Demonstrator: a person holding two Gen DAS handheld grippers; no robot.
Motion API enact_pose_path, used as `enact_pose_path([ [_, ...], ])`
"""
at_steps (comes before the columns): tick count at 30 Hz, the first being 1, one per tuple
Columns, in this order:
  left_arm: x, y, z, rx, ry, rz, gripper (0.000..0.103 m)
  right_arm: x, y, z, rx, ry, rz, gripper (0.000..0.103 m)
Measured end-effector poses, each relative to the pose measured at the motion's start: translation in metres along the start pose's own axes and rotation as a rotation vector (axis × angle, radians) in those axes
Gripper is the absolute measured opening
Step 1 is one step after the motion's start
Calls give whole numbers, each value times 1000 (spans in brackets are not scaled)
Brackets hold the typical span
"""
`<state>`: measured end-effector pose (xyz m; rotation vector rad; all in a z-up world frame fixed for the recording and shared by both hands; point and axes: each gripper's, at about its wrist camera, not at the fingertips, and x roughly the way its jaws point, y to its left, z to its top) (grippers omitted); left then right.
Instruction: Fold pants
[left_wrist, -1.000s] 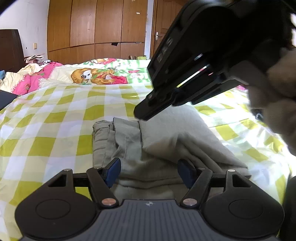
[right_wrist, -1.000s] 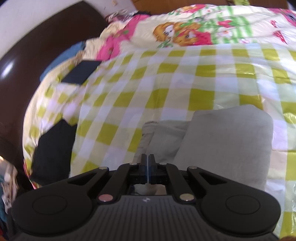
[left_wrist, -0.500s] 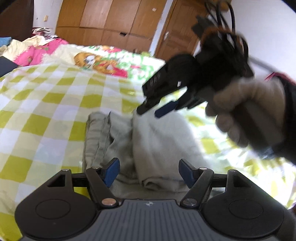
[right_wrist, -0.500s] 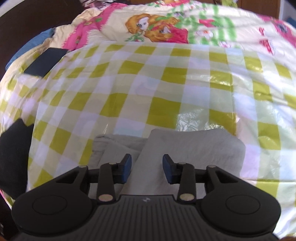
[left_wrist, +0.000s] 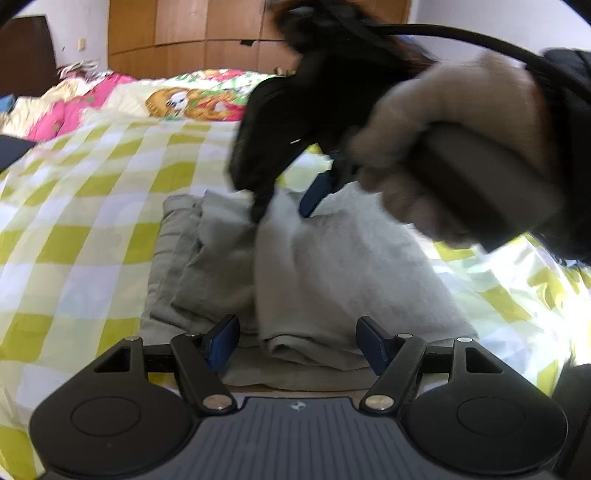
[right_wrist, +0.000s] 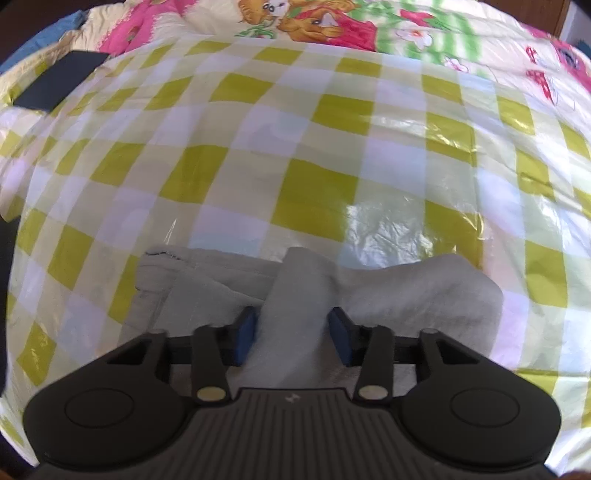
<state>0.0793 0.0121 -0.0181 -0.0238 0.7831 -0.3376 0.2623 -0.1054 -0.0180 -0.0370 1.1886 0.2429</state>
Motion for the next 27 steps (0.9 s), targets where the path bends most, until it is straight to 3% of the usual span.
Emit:
enact_pose_path([
  [2, 0, 4, 1, -21, 5, -28, 71, -5, -4, -1, 8, 10, 28, 14],
  [3, 0, 4, 1, -23, 6, -41, 66, -9, -5, -2, 4, 10, 36, 12],
  [5, -1, 4, 1, -21, 7, -58, 41, -17, -6, -4, -5, 2, 50, 8],
  [8, -2, 7, 1, -35, 2, -77, 30, -27, -7, -6, 6, -20, 76, 6],
  [19, -49, 44, 9, -166, -123, -98, 25, -78, 22, 7, 3, -121, 224, 6],
  [27, -54, 81, 2, -233, -132, -33, 25, -41, 64, 15, -15, -81, 267, 6],
])
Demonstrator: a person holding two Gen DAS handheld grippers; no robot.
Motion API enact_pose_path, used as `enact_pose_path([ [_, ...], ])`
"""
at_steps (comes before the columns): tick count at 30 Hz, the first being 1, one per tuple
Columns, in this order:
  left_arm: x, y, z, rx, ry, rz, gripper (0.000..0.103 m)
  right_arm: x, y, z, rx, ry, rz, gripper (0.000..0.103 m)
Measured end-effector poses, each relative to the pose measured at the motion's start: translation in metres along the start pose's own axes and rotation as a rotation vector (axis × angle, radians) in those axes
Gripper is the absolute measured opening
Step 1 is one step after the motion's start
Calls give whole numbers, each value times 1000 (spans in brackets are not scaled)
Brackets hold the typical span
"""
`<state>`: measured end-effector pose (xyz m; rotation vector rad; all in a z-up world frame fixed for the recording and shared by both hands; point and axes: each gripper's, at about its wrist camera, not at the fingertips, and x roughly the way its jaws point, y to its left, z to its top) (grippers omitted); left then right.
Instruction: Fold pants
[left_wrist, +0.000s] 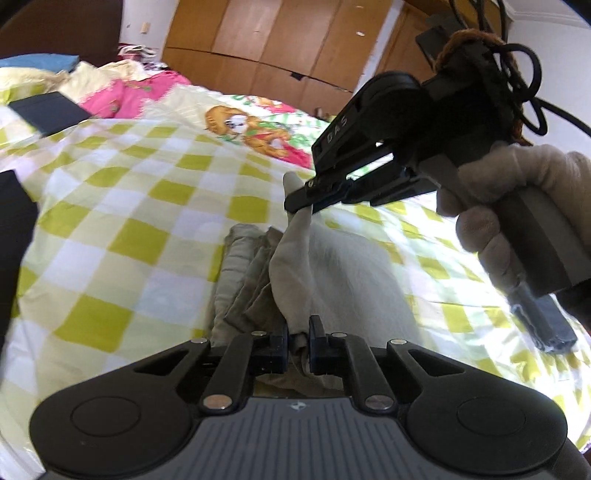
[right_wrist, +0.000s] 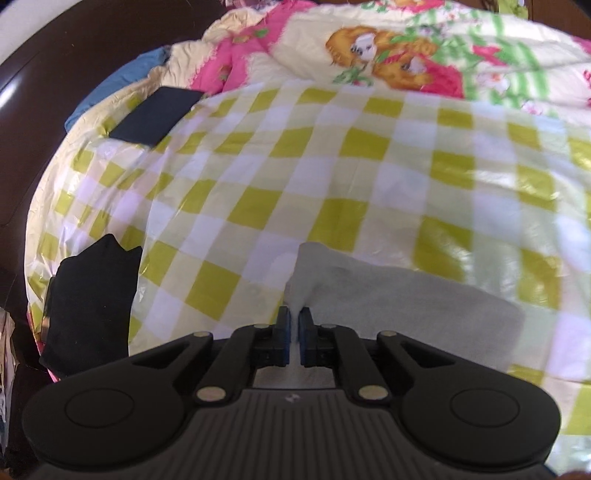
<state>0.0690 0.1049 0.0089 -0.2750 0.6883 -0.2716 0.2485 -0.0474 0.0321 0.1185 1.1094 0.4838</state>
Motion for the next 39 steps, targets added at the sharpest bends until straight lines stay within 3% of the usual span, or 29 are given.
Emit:
enact_pose_path([
  [7, 6, 37, 6, -34, 9, 49, 25, 33, -3, 2, 90, -16, 39, 6],
  [16, -13, 55, 23, -51, -35, -1, 25, -3, -5, 12, 163, -104, 139, 6],
  [23, -7, 79, 22, -104, -26, 55, 25, 39, 16, 21, 115, -75, 89, 6],
  [26, 2, 90, 12, -123, 4, 81, 25, 60, 30, 26, 101, -66, 108, 6],
  [30, 9, 104, 11, -151, 19, 97, 25, 84, 34, 31, 94, -70, 55, 6],
  [33, 6, 112, 15, -153, 1, 99, 25, 76, 27, 29, 74, -99, 32, 8],
  [36, 5, 113, 20, -129, -5, 94, 25, 54, 19, 29, 49, -146, 62, 11],
  [37, 6, 113, 21, -119, -2, 100, 25, 47, 15, 31, 53, -163, 77, 19],
  [39, 9, 113, 22, -113, 8, 109, 25, 35, 4, 35, 35, -187, 77, 49],
])
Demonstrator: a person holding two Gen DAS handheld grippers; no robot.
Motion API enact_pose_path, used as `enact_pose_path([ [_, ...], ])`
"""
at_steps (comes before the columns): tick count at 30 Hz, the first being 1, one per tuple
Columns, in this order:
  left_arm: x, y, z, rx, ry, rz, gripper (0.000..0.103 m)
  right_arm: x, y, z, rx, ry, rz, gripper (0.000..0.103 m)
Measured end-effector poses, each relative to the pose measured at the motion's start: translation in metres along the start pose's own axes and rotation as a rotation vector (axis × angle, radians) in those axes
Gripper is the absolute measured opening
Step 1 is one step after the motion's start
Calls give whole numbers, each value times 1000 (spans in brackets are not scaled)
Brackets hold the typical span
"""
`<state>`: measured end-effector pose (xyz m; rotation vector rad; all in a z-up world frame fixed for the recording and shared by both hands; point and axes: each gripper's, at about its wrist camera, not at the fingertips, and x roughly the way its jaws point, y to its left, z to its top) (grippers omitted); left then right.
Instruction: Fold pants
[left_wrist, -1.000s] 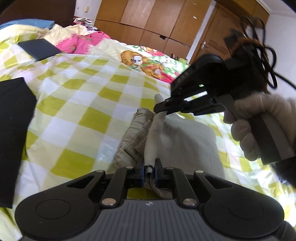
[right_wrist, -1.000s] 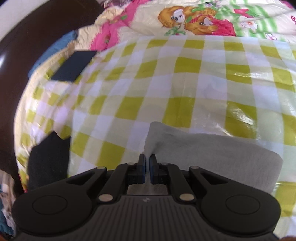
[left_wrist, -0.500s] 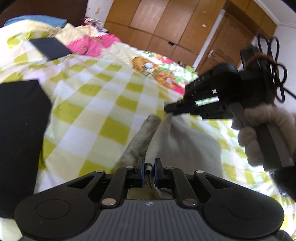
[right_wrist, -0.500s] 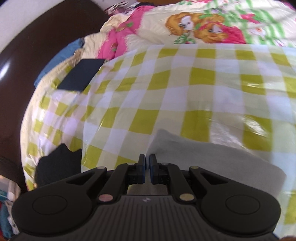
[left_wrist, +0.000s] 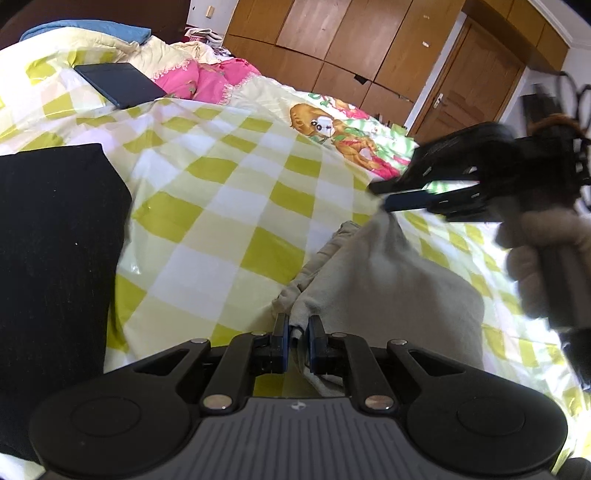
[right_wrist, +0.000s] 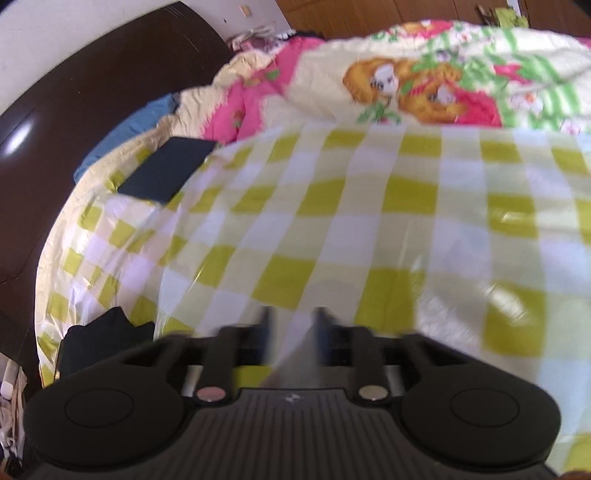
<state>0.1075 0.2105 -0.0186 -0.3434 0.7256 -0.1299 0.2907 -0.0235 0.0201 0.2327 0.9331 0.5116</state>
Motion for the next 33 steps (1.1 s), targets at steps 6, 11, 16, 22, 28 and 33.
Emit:
enact_pose_path([
  [6, 2, 1, 2, -21, 7, 2, 25, 0, -31, 4, -79, 50, 50, 73],
  [11, 8, -1, 3, -7, 26, 27, 25, 28, -32, -10, -150, 133, 71, 48],
  [16, 4, -4, 5, 14, -7, 55, 25, 35, -11, -11, -233, 167, 52, 8],
  [22, 22, -2, 8, 70, 15, 155, 27, 55, 1, -8, -309, 168, -45, 13],
  [28, 26, 4, 6, 72, 49, 198, 42, 51, 5, -12, -339, 129, -104, 34],
  [33, 7, 8, 13, 64, 14, 253, 44, 2, -6, -9, -272, 34, -101, 43],
])
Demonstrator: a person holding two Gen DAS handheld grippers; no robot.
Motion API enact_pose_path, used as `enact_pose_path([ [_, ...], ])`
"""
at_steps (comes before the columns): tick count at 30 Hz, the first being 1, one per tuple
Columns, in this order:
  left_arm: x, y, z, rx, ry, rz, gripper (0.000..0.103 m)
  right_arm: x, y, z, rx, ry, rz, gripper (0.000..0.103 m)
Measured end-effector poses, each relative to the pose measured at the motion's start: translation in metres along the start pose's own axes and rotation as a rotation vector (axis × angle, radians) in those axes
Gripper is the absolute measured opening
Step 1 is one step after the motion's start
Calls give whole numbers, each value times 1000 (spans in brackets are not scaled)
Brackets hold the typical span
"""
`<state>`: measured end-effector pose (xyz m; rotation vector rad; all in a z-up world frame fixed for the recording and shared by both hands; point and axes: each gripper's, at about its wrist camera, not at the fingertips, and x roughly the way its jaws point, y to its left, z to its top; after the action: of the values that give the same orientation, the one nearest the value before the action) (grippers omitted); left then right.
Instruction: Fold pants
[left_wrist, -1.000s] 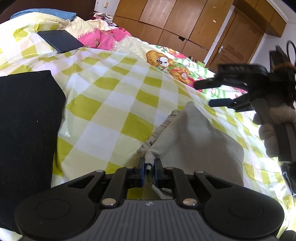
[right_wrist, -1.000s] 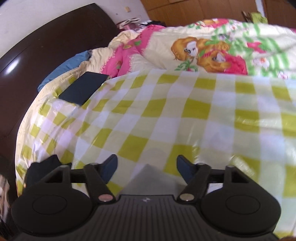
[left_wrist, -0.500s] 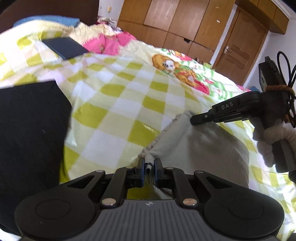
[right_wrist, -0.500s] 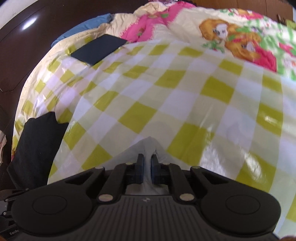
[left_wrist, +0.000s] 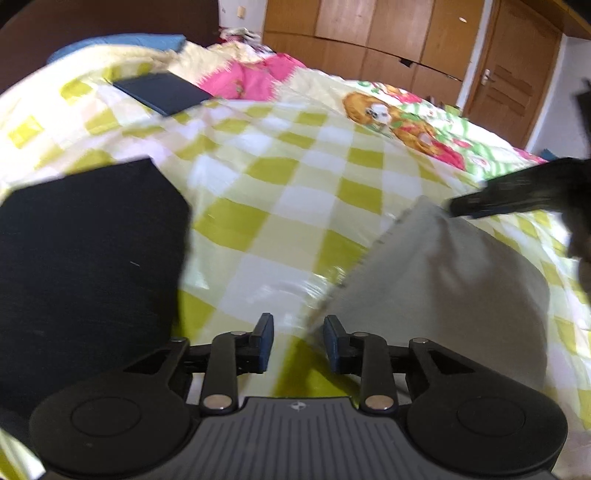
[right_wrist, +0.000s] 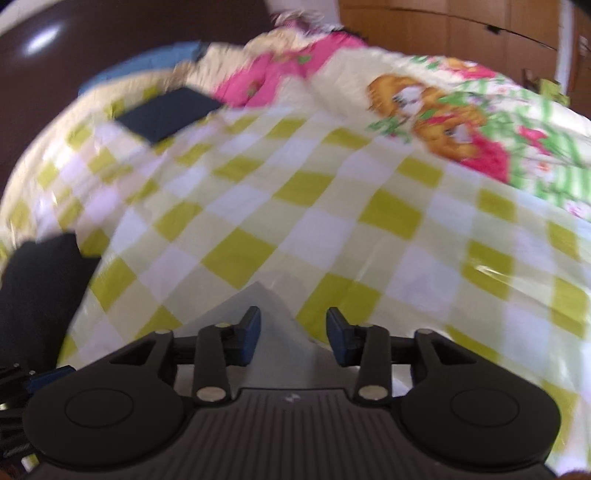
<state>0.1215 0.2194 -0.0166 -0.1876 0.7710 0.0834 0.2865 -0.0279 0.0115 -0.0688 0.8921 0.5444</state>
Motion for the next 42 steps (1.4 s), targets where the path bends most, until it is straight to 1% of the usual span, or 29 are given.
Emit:
enact_pose_path([
  [1, -5, 1, 1, 8, -14, 15, 44, -13, -6, -4, 26, -17, 9, 46],
  [2, -10, 2, 2, 16, -27, 25, 44, -27, -12, -11, 45, -29, 14, 51],
  [5, -21, 0, 7, 43, -65, 13, 44, -59, -24, -44, 76, -21, 15, 61],
  [7, -26, -8, 9, 84, -92, 1, 44, -71, -31, -71, 119, 9, 16, 61],
  [8, -26, -13, 12, 99, -101, -12, 46, -73, -36, -82, 158, 29, 34, 61],
  [10, -22, -25, 17, 131, -97, -46, 48, -71, -46, -103, 275, 76, 90, 61],
  [12, -10, -37, 21, 180, -81, -67, 49, -65, -57, -121, 403, 106, 158, 61],
  [14, 3, -44, 24, 216, -67, -91, 49, -59, -65, -136, 508, 111, 205, 63],
  [15, 10, -45, 27, 227, -53, -117, 49, -55, -68, -141, 547, 106, 233, 63],
  [17, 21, -47, 32, 248, -44, -149, 49, -49, -73, -145, 609, 77, 285, 63],
  [19, 30, -47, 39, 258, -39, -153, 49, -40, -74, -143, 658, 73, 345, 63],
  [21, 36, -46, 45, 262, -33, -175, 51, -33, -72, -138, 656, 58, 362, 63],
  [22, 41, -44, 48, 261, -8, -195, 54, -27, -70, -135, 648, 57, 360, 63],
  [24, 53, -43, 47, 258, 29, -196, 55, -18, -70, -129, 650, 41, 341, 59],
  [25, 58, -43, 44, 265, 48, -187, 56, -16, -72, -127, 658, 32, 331, 45],
  [26, 61, -43, 41, 269, 60, -179, 57, -13, -75, -124, 666, 31, 314, 29],
  [28, 61, -43, 35, 246, 80, -189, 56, -11, -85, -122, 690, 35, 307, 19],
  [29, 60, -43, 32, 227, 94, -203, 56, -12, -90, -122, 688, 37, 308, 16],
  [30, 58, -46, 26, 218, 106, -211, 56, -15, -95, -121, 676, 39, 296, 16],
  [34, 44, -69, 3, 247, 113, -220, 56, -37, -115, -127, 635, 46, 233, 14],
  [38, 32, -93, -16, 214, 136, -286, 56, -63, -139, -142, 645, 47, 189, 15],
  [42, 19, -121, -33, 174, 160, -324, 56, -89, -153, -161, 648, 36, 167, 16],
])
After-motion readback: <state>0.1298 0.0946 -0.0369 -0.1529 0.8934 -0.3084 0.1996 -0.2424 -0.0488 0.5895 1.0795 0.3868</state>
